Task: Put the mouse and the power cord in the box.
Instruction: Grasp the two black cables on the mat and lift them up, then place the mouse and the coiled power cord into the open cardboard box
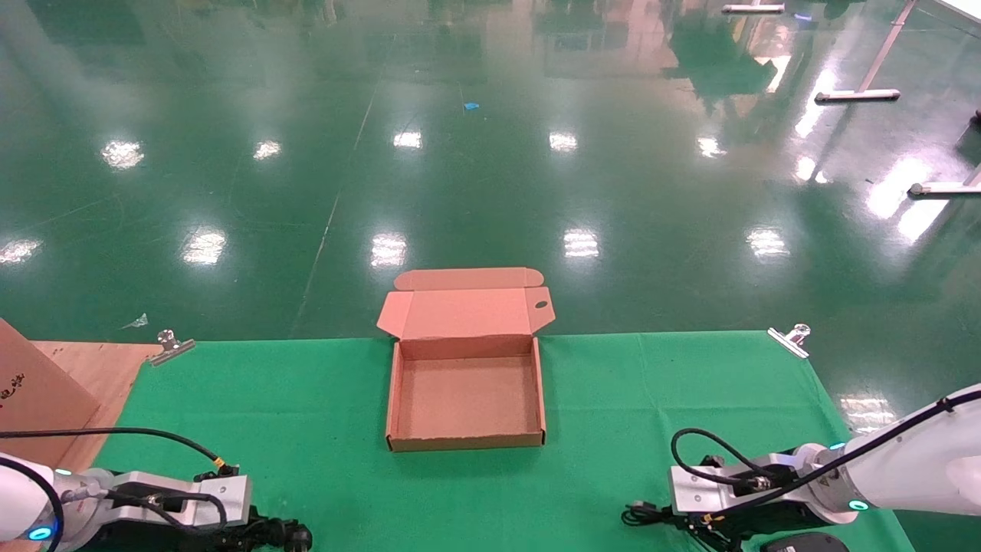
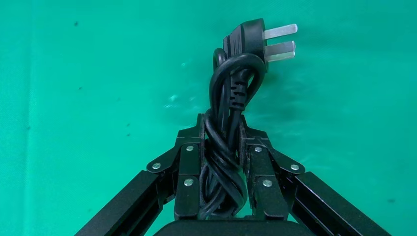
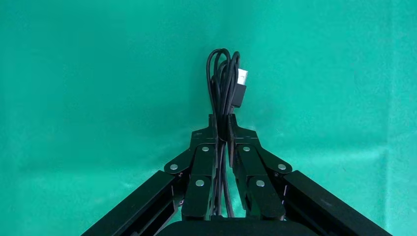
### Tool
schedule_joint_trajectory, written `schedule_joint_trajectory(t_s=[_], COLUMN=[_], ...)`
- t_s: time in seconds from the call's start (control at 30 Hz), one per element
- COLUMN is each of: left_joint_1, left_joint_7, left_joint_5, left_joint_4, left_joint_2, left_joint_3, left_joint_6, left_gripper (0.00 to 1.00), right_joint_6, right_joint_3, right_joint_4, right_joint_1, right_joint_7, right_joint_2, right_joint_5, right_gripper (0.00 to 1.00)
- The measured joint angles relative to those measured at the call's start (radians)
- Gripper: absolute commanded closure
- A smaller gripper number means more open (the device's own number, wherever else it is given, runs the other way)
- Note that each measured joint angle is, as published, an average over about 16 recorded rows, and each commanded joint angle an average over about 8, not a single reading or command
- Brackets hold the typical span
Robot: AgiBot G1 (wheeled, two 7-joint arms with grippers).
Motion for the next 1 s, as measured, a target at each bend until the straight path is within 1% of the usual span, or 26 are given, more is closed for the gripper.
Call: schedule_joint_trajectory(t_s=[0.23, 0.4, 0.57, 0.77, 1.0], left_joint_1=[-0.065, -0.136, -0.219, -0.327, -0.426], left_joint_7=[0.013, 0.016, 0.007, -0.012, -0.024], left_joint_5=[-0.003, -0.009, -0.017, -0.029, -0.041], left_joint_4=[-0.017, -0.037, -0.058, -0.08, -0.09], left_joint_2=[-0.008, -0.001, 0.021, 0.063, 0.127], left_joint_3=[-0.002, -0.006, -0.011, -0.019, -0.027], left_joint_6=[0.116, 0.189, 0.241, 0.284, 0.297], left_gripper=[1.0, 1.0, 1.0, 1.0, 1.0], right_joint_6=[-0.108, -0.177, -0.227, -0.26, -0.256], right_joint_3=[0.022, 0.043, 0.063, 0.084, 0.098], right_joint_4=[0.015, 0.031, 0.047, 0.063, 0.07], right_joint_1=[0.066, 0.139, 0.22, 0.32, 0.409], right_joint_7=[-0.009, -0.01, -0.004, 0.009, 0.022], right_joint_2=[0.017, 0.027, 0.031, 0.018, -0.026], right_joint_5=[0.032, 0.062, 0.091, 0.121, 0.141], right_gripper=[1.0, 1.0, 1.0, 1.0, 1.0])
